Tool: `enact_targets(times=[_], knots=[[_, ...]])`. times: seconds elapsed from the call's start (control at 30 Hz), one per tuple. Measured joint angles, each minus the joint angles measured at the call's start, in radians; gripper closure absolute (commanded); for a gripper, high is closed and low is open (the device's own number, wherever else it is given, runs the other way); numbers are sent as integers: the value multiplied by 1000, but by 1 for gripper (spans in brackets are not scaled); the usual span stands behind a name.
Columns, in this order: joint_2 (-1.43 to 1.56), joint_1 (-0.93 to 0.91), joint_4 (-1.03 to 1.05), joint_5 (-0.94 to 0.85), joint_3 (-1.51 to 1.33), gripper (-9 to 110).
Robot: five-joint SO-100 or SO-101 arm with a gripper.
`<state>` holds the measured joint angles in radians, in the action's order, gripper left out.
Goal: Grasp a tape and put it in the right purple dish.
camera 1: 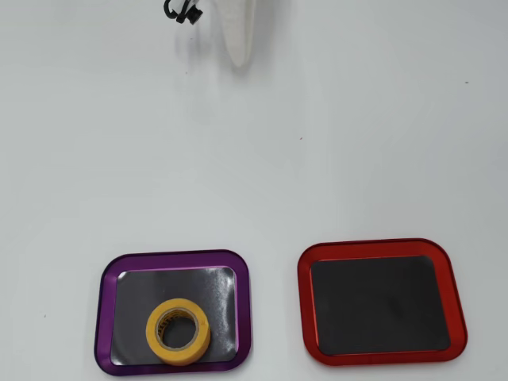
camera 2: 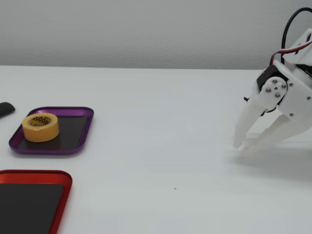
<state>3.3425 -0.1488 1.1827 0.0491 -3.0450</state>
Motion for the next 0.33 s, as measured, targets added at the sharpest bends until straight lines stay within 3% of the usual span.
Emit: enact_targets(times=[0.33], knots=[[0,0,0,0,-5,102]])
